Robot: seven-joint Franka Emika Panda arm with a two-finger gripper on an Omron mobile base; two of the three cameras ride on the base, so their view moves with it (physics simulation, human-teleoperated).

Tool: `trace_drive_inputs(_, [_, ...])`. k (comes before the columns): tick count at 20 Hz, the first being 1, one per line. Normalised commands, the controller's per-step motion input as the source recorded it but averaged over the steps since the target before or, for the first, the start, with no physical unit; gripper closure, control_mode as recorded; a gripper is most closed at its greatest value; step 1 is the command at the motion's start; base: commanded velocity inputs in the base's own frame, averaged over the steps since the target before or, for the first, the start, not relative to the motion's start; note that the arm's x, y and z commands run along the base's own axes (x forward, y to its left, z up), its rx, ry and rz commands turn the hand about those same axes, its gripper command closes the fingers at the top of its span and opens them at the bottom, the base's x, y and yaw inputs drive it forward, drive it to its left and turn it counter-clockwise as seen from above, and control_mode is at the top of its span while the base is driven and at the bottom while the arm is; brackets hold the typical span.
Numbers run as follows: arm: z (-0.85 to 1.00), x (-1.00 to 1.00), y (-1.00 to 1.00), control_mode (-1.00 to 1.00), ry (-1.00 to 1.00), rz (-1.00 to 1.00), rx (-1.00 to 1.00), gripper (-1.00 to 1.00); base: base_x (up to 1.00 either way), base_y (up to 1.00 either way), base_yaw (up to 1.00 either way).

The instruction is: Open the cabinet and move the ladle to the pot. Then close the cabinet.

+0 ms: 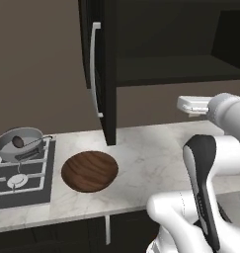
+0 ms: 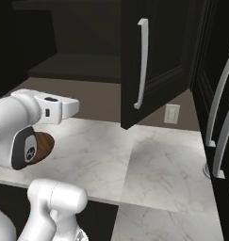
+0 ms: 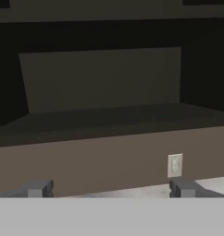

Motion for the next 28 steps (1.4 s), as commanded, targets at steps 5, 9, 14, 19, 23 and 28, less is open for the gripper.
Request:
trace_drive_inputs(5, [0.07, -0.31, -0.22, -1.00, -0.04, -0.02, 0.00, -1.00, 0.00, 0.00, 0.00])
trace_drive_inputs(9, [0.46, -0.41, -0.07, -1.00, 0.00, 0.00, -0.01, -1.00, 0.00, 0.00, 0.00])
trace_drive_inputs(14, [0.47, -0.62, -0.15, -1.00, 0.06, -0.01, -0.02, -1.00, 0.00, 0.00, 0.00])
trace_drive_inputs(19, [0.23, -0.50, -0.01, -1.00, 0.23, -0.01, -0.04, -1.00, 0.00, 0.00, 0.00])
trace_drive_inputs(23, [0.00, -0.66, 0.04, -1.00, 0.15, 0.00, -0.04, -1.00, 0.00, 0.00, 0.00])
trace_drive_inputs(28, [0.00, -0.80, 0.00, -1.00, 0.02, 0.00, 0.01, -1.00, 0.00, 0.00, 0.00])
